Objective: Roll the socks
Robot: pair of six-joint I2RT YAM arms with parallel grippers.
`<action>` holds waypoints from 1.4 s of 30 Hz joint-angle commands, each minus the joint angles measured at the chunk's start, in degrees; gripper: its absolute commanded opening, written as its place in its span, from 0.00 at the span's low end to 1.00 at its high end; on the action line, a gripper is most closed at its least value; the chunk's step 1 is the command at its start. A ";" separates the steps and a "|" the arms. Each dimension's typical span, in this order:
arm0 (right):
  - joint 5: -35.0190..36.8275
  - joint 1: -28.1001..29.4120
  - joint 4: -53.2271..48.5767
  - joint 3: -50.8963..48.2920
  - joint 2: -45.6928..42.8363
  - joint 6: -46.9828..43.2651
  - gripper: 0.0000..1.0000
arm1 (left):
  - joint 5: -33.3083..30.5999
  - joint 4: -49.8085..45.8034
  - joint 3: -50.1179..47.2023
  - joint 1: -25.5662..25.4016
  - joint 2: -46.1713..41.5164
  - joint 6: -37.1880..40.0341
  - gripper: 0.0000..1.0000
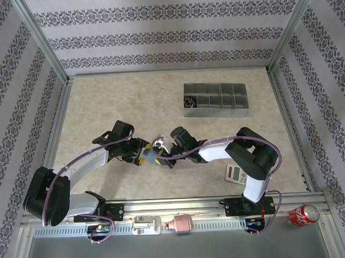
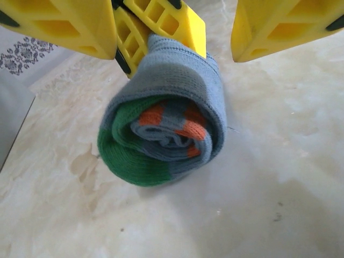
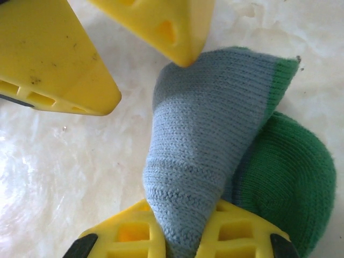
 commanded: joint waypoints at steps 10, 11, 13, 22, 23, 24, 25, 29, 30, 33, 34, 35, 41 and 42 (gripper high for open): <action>-7.34 -7.56 -18.61 -0.82 10.41 5.76 0.00 | -0.16 13.84 -2.39 -3.92 8.87 4.59 0.58; -7.66 -7.84 -19.26 -0.38 10.69 5.74 0.00 | -0.67 15.01 -2.27 -4.45 10.52 4.92 0.59; -8.19 -8.17 -20.68 0.71 11.21 5.42 0.00 | -1.68 17.30 -2.41 -5.18 13.31 5.14 0.58; 1.03 -7.02 -20.45 1.79 1.95 -0.15 0.29 | -2.37 -1.87 -3.50 -5.83 17.55 6.42 0.00; 4.74 -5.57 -17.69 -0.40 -2.42 -1.80 0.35 | -2.71 -3.57 -3.85 -5.83 16.76 5.91 0.00; 9.60 -3.59 -14.56 -2.98 -7.83 -3.87 0.42 | -2.81 -4.92 -4.02 -5.78 15.83 5.27 0.00; 14.59 -1.39 -11.88 -5.72 -12.28 -5.89 0.49 | -2.81 -6.00 -4.06 -5.76 15.19 4.60 0.00; 33.92 8.54 -11.28 -8.71 -21.58 -15.17 0.66 | -3.15 -9.84 -2.23 -5.74 12.91 2.48 0.00; 38.23 11.00 -12.50 -7.79 -21.35 -16.55 0.66 | -3.06 -10.48 -1.44 -5.74 12.95 2.45 0.00; 47.31 16.69 -11.51 -5.99 -18.51 -21.11 0.67 | -2.55 -11.62 0.70 -5.72 14.08 2.76 0.00; 48.53 17.68 -11.73 -4.85 -17.16 -22.29 0.67 | -2.36 -11.55 1.09 -5.67 14.43 2.92 0.00; 50.38 18.74 -11.62 -3.21 -15.34 -23.19 0.67 | -2.06 -11.55 1.45 -5.66 14.88 3.14 0.00; 55.07 20.21 -9.53 3.53 -5.52 -28.07 0.67 | -1.09 -11.82 2.33 -4.57 15.70 4.52 0.00; 55.17 20.21 -9.65 4.42 -4.36 -28.67 0.67 | -1.06 -11.97 2.47 -4.36 15.56 4.83 0.00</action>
